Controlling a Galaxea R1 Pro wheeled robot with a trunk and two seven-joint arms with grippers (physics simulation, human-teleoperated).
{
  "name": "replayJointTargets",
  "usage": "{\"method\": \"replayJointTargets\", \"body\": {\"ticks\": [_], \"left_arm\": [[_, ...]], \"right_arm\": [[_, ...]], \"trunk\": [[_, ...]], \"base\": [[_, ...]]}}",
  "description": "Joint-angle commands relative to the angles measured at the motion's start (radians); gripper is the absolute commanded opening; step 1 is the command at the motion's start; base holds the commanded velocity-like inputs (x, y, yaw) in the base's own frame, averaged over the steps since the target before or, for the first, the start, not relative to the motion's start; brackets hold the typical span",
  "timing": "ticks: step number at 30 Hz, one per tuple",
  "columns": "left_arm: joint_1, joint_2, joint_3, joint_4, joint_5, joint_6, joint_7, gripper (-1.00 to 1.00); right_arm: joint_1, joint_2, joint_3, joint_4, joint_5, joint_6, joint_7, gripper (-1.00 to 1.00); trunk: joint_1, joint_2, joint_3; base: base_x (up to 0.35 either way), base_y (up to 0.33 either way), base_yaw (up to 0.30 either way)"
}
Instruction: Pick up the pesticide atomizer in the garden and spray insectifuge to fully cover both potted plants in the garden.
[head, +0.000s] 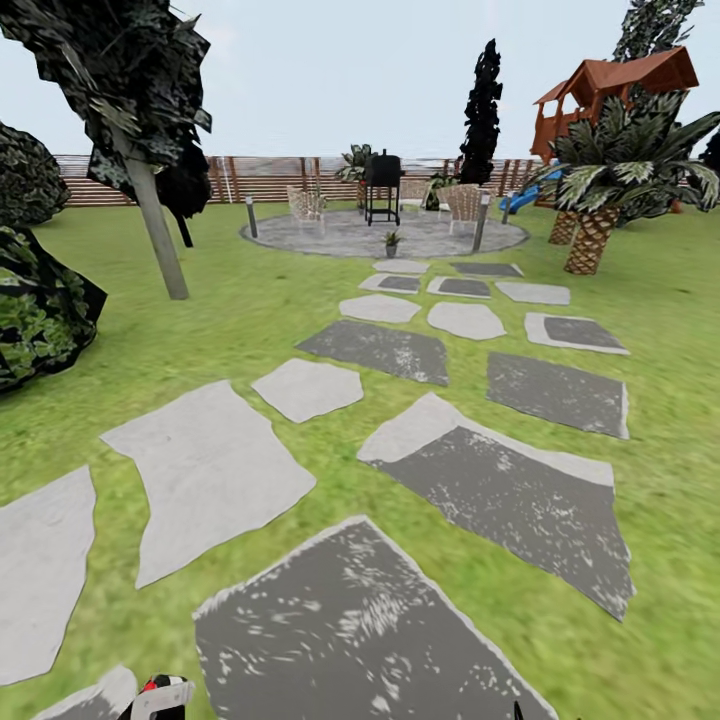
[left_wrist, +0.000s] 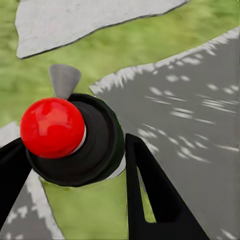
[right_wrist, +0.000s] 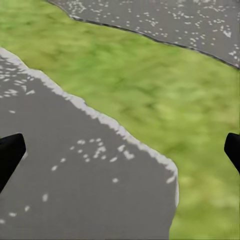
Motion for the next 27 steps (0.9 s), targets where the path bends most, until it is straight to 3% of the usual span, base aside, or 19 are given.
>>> {"method": "replayJointTargets", "body": {"ticks": [1,27], "left_arm": [[0.0,0.0,-0.001,0.001,0.004,-0.003,0.0,-1.0],[0.0,0.0,-0.001,0.001,0.004,-0.003,0.0,-1.0]], "right_arm": [[0.0,0.0,-0.003,0.001,0.002,-0.003,0.0,1.0],[0.0,-0.001,-0.004,0.001,0.001,-0.003,-0.003,1.0]], "trunk": [[0.0,0.0,-0.001],[0.0,0.0,-0.001]], "base": [[0.337,0.0,0.0],[0.337,0.0,0.0]]}}
